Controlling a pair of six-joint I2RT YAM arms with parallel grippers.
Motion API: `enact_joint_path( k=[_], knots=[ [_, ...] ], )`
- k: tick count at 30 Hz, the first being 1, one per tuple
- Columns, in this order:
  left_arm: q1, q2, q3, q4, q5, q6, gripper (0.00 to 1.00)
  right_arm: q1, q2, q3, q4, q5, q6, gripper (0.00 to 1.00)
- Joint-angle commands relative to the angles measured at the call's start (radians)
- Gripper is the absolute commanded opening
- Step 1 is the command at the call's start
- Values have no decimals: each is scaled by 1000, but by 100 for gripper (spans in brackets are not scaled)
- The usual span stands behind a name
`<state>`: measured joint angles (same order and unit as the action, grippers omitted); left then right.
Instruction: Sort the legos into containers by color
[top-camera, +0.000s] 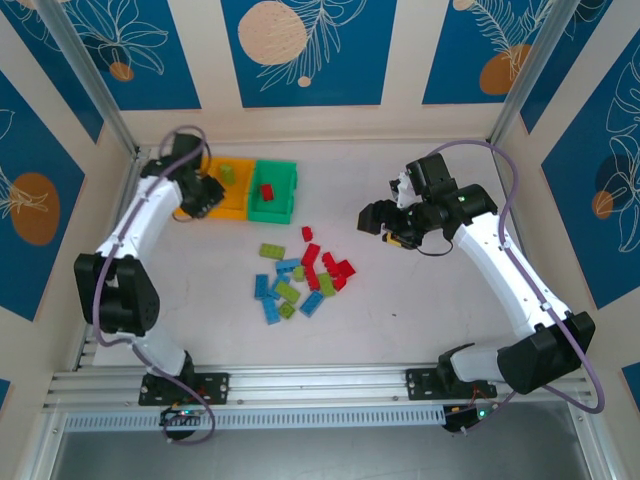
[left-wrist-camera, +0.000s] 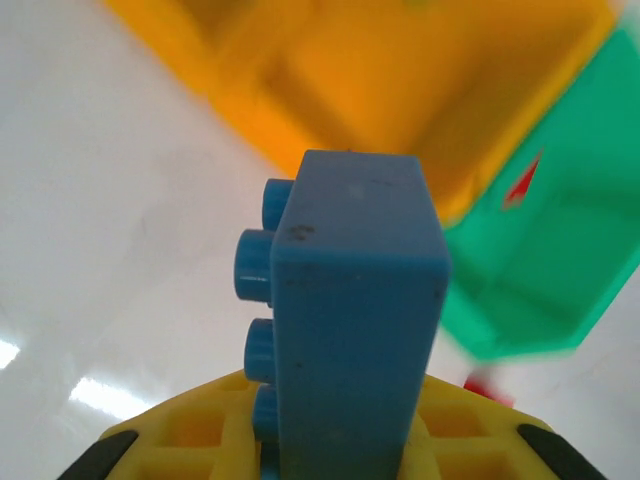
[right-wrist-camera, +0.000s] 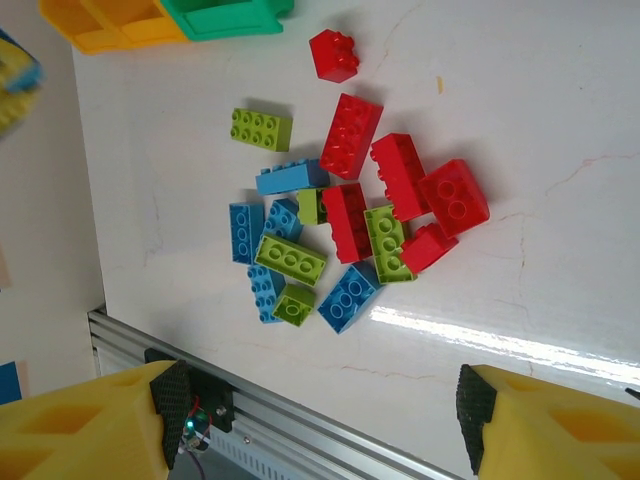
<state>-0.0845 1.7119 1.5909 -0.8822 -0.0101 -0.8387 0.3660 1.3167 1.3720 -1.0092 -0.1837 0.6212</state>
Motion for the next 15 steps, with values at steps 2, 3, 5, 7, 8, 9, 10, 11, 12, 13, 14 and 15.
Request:
enact_joint_path(
  k=[2, 3, 5, 7, 8, 9, 10, 11, 12, 13, 14, 15],
  knots=[
    [115, 210, 209, -70, -35, 99, 20, 5, 2, 39, -38, -12, -1, 73],
    [136, 265, 273, -90, -25, 102, 20, 5, 0, 43, -48, -6, -4, 73],
    [164, 355, 383, -126, -5, 106, 22, 5, -6, 50, -62, 8, -9, 73],
    [181, 432, 478, -147, 23, 114, 24, 5, -17, 49, -73, 21, -7, 74],
    [186, 464, 523, -154, 39, 121, 27, 2, -21, 48, -77, 26, -5, 74],
    [189, 490, 561, -164, 46, 128, 30, 1, -24, 48, -81, 29, -3, 74],
    [192, 507, 588, -170, 47, 134, 33, 0, -27, 50, -85, 31, -1, 74],
    [194, 517, 608, -172, 48, 142, 38, -1, -27, 52, -88, 34, -2, 73],
    [197, 520, 616, -170, 47, 145, 43, -3, -27, 52, -90, 36, -1, 74],
    [199, 514, 617, -167, 47, 146, 44, -3, -27, 51, -91, 38, 0, 74],
    [200, 505, 615, -166, 47, 148, 44, -4, -27, 50, -89, 39, 1, 74],
    [202, 492, 613, -169, 48, 152, 44, -4, -26, 46, -84, 39, 2, 74]
  ],
)
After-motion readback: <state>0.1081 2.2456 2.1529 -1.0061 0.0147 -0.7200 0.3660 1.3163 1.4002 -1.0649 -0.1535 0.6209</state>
